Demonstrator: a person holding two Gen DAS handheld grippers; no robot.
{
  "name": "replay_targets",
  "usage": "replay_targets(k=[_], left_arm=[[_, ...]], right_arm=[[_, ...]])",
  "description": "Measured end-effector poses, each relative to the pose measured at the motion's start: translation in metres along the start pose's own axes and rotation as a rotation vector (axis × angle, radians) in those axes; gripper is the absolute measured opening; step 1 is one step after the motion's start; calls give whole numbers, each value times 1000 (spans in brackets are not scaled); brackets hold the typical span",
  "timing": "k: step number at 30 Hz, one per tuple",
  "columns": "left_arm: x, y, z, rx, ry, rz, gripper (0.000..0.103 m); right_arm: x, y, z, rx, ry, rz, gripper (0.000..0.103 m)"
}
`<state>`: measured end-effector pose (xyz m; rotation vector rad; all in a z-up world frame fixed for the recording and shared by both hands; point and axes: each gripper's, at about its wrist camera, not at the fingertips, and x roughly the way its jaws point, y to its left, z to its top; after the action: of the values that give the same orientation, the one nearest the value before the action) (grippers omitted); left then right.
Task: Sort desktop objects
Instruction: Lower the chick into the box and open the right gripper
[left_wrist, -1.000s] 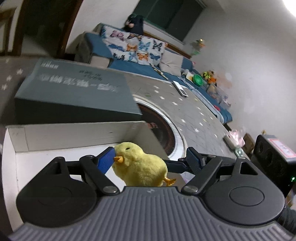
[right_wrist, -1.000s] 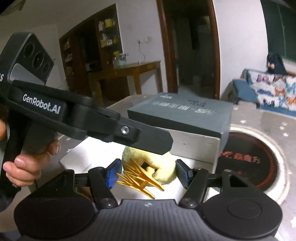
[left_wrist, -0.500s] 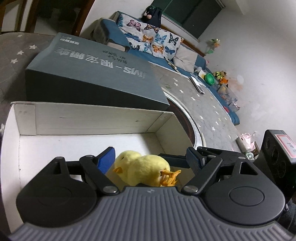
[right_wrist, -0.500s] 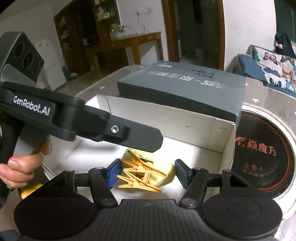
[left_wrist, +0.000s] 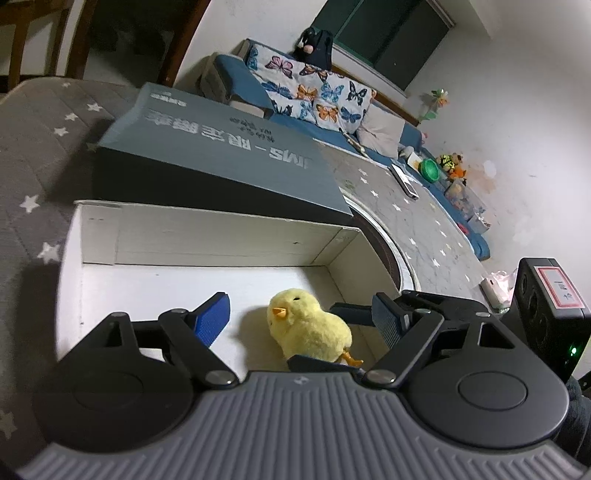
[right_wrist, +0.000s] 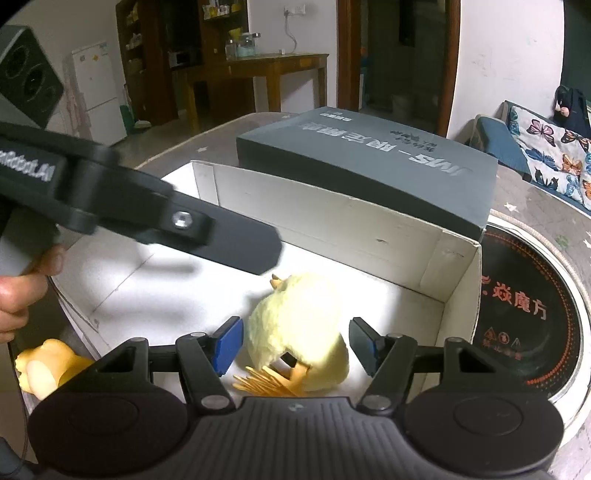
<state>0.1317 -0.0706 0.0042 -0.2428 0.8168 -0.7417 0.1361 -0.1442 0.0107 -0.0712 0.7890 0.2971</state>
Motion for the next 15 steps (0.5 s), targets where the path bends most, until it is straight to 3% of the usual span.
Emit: replay_targets(k=[4, 15], left_arm=[[-20, -1, -5, 12, -29, 10, 83], [-93, -19, -37, 92, -125, 58, 83]], right_arm=[[-9, 7, -1, -6, -28, -13, 76], [-66, 28, -11, -47, -166, -35, 86]])
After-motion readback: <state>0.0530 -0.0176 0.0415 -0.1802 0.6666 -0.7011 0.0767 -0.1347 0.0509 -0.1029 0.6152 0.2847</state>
